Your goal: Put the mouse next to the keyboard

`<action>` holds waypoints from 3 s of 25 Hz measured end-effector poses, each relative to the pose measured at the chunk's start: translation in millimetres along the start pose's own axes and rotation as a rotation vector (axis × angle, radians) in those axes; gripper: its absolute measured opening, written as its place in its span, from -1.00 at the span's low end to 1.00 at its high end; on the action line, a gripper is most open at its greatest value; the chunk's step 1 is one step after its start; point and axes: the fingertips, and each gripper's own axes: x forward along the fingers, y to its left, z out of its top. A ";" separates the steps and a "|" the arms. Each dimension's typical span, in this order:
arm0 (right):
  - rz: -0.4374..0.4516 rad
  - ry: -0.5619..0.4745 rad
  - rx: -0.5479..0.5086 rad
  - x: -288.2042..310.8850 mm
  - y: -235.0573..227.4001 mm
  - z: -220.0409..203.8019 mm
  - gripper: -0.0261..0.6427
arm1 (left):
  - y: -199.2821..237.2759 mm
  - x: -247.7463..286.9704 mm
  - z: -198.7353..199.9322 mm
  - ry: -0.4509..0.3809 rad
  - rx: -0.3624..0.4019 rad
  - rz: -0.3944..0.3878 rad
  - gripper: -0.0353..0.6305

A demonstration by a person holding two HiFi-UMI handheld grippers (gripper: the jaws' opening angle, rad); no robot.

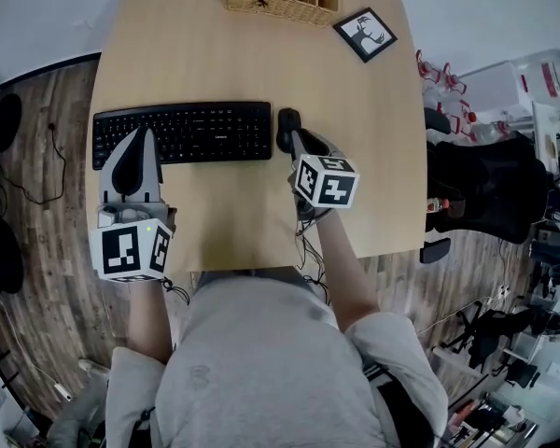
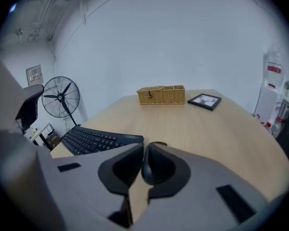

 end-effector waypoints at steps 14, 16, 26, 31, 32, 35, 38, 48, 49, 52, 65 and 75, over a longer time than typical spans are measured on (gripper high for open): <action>0.108 -0.233 -0.124 -74.1 26.4 40.5 -0.88 | -33.9 -39.9 24.4 -0.044 0.038 0.031 -0.85; 0.120 -0.258 -0.140 -84.6 29.7 45.2 -0.88 | -39.8 -44.8 27.9 -0.050 0.043 0.032 -0.85; 0.194 -0.338 -0.177 -137.0 36.9 57.7 -0.88 | -70.0 -68.2 46.2 -0.085 0.062 0.039 -0.85; 0.187 -0.382 -0.231 -164.3 35.3 62.4 -0.88 | -85.4 -80.4 52.5 -0.104 0.067 0.040 -0.85; 0.187 -0.392 -0.238 -169.9 35.0 63.2 -0.88 | -88.7 -82.7 54.1 -0.107 0.068 0.039 -0.85; 0.180 -0.421 -0.239 -186.0 31.6 65.9 -0.88 | -99.2 -89.1 58.2 -0.116 0.076 0.035 -0.85; 0.181 -0.453 -0.231 -203.5 27.9 68.4 -0.88 | -108.6 -96.6 61.9 -0.125 0.081 0.032 -0.85; 0.216 -0.568 -0.215 -260.6 22.8 77.0 -0.88 | -135.1 -119.8 71.8 -0.146 0.093 0.036 -0.85; 0.219 -0.578 -0.212 -265.7 22.0 77.6 -0.88 | -137.7 -121.8 72.3 -0.148 0.094 0.035 -0.85; 0.224 -0.610 -0.218 -279.6 19.4 79.8 -0.88 | -144.2 -127.3 73.5 -0.154 0.096 0.040 -0.85; 0.211 -0.692 -0.315 -320.6 12.5 77.8 -0.88 | -169.9 -151.3 77.1 -0.171 0.104 0.083 -0.85; 0.225 -0.720 -0.339 -335.1 8.1 78.4 -0.88 | -185.7 -156.6 81.7 -0.182 0.117 0.097 -0.85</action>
